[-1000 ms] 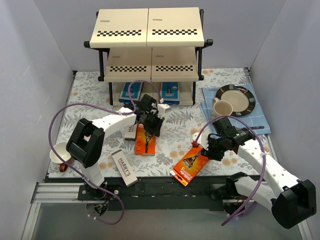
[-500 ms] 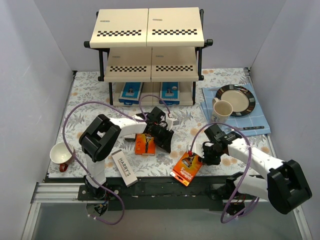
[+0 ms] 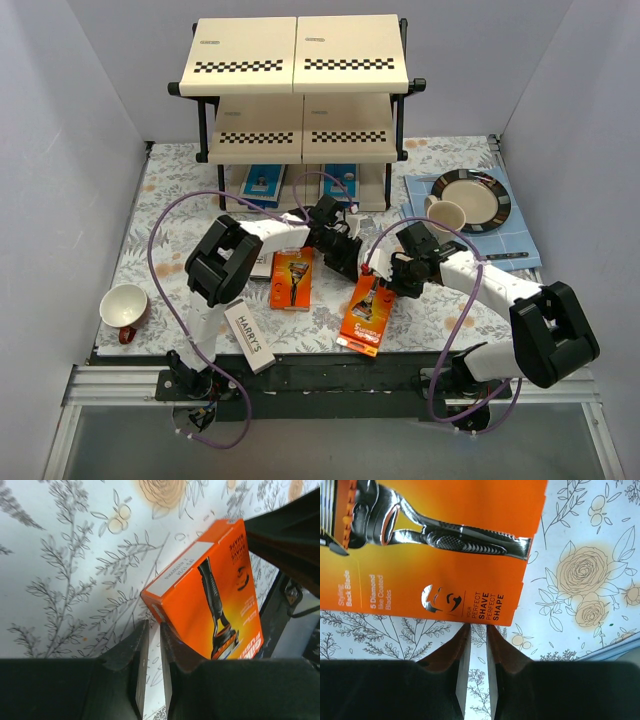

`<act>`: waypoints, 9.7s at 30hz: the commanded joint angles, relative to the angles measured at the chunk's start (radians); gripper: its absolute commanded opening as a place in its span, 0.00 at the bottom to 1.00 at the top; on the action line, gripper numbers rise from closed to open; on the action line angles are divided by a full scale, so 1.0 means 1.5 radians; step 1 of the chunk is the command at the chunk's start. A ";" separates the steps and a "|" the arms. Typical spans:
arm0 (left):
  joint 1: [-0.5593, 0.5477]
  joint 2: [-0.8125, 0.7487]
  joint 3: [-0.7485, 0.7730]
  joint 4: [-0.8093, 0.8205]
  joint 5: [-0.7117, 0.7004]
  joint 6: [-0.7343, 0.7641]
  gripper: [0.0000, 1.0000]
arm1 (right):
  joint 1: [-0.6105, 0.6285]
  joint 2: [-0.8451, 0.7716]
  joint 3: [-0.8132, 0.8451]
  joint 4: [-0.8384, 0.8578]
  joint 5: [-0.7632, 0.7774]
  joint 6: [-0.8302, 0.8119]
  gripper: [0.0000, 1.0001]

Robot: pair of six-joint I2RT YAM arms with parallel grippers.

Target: Place and organize the shaving razors onto the shelf

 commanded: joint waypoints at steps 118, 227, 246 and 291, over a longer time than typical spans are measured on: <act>-0.016 -0.104 -0.324 0.593 0.279 -0.639 0.03 | -0.358 -0.028 -0.184 0.333 -0.565 0.950 0.34; 0.074 -0.089 0.220 0.267 -0.342 0.121 0.00 | -0.423 0.238 0.512 0.160 -0.403 0.530 0.98; 0.077 -0.298 -0.022 0.173 -0.220 0.063 0.00 | -0.424 0.563 0.962 -0.220 -0.337 0.063 0.98; 0.074 -0.295 -0.074 0.195 -0.220 0.037 0.03 | -0.319 0.322 0.626 -0.382 -0.177 -0.313 0.01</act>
